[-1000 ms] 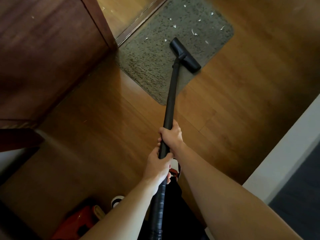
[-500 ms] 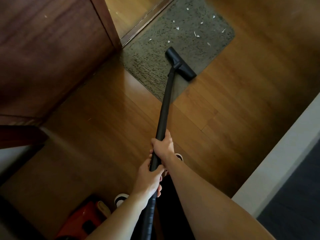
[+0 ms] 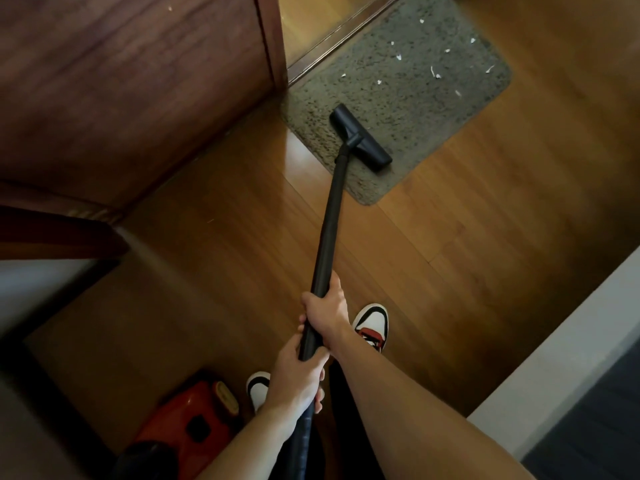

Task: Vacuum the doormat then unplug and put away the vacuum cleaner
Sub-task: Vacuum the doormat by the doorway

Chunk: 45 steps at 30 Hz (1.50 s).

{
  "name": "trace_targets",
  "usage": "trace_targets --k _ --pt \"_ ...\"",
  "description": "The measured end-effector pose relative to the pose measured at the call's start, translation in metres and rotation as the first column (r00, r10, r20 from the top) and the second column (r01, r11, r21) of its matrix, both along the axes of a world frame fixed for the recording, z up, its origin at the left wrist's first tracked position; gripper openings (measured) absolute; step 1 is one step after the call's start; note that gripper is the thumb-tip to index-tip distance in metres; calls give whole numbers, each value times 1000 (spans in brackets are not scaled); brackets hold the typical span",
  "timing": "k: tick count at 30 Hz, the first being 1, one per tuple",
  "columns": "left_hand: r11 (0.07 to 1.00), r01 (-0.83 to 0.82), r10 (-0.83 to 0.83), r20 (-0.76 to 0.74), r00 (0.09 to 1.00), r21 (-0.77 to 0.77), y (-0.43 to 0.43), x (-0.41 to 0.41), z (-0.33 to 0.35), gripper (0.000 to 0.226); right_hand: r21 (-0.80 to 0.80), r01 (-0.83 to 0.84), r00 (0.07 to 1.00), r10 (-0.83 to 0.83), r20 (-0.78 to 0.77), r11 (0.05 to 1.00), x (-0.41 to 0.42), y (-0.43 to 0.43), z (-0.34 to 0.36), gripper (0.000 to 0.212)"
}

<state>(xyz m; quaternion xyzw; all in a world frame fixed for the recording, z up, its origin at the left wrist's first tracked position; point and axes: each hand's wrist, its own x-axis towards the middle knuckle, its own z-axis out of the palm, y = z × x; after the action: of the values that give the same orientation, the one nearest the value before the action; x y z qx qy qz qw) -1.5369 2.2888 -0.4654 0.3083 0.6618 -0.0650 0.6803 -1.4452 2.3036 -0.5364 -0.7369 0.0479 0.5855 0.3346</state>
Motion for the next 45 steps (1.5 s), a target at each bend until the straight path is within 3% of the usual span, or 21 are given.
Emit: trace_targets --k 17,37,45 --pt "973 -221 223 27 974 -59 61 96 -21 9 20 -145 989 145 4 989 93 81 -25 59" --pt "974 -226 227 74 971 -21 118 192 -46 6 46 -169 983 165 74 985 189 145 -51 47" --pt "978 -206 209 88 974 -44 120 176 -41 9 38 -140 989 138 59 989 176 144 -41 54"
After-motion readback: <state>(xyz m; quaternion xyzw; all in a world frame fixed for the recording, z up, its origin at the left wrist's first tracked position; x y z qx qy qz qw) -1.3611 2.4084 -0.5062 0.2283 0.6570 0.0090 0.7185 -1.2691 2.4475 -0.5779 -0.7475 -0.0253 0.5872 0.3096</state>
